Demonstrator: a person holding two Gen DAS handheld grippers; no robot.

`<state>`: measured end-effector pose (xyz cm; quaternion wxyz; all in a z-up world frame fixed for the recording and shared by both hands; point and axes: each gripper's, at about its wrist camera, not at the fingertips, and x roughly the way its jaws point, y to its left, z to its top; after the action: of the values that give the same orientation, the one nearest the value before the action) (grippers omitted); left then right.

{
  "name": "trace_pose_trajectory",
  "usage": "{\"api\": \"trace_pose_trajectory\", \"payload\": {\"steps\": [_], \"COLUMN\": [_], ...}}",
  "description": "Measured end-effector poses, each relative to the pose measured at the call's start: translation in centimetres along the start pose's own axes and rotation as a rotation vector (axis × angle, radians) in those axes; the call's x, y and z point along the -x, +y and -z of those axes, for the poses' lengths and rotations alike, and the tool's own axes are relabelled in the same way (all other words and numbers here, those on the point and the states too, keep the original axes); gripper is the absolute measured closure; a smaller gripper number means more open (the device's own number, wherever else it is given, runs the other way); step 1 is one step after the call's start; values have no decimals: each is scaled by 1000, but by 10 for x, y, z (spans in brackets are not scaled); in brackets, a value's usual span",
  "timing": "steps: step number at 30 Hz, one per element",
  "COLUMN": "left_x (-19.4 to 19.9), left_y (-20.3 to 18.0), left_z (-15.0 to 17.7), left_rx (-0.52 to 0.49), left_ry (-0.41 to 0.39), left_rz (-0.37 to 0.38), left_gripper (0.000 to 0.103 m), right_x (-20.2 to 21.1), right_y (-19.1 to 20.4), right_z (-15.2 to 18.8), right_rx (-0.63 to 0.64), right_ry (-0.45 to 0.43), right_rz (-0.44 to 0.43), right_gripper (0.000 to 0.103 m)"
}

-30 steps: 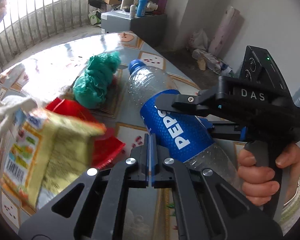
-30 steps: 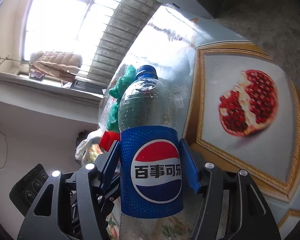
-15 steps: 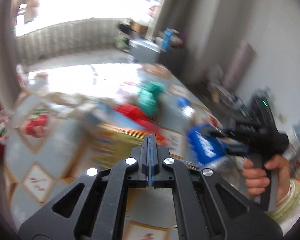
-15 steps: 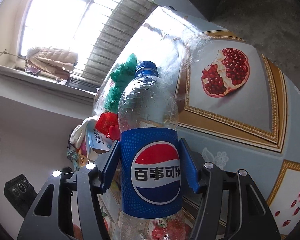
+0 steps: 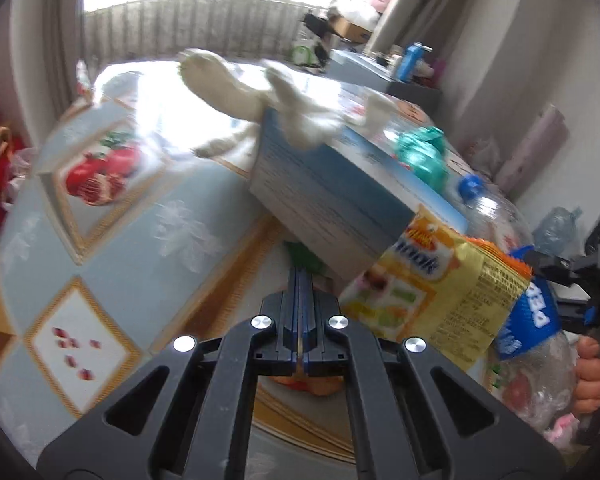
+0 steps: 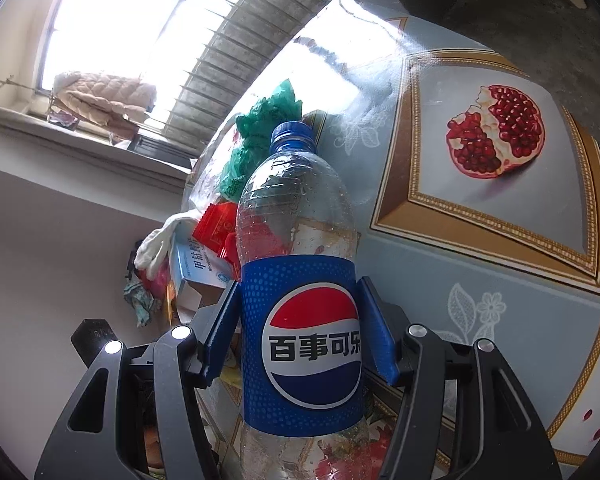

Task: Collect trash

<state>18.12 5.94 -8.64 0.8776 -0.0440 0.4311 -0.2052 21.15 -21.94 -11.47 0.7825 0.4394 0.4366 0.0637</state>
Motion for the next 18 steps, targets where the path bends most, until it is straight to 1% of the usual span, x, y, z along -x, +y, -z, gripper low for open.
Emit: {"api": "trace_pose_trajectory", "payload": {"steps": [5,6,10,13,18], "left_x": [3,4,6,8,24], "left_y": [-25,-34,-60,-77,-92], "left_z": [17,23,41,50,51], "left_rx": [-56,-64,-93,-121,-179], "left_ry": [44,61,90,106,75], "left_rz": [86,117,182,227,230], "left_gripper": [103,103,103,103,103], "right_x": [3,6,20,37,69], "right_y": [4,4,-1,-7,-18], "right_z": [9,12,20,26,37], "right_rx": [34,40,41,54,97], "right_ry": [29,32,28,-2,-84], "right_rz": [10,13,31,71,172], "right_gripper": [46,46,46,46,46]}}
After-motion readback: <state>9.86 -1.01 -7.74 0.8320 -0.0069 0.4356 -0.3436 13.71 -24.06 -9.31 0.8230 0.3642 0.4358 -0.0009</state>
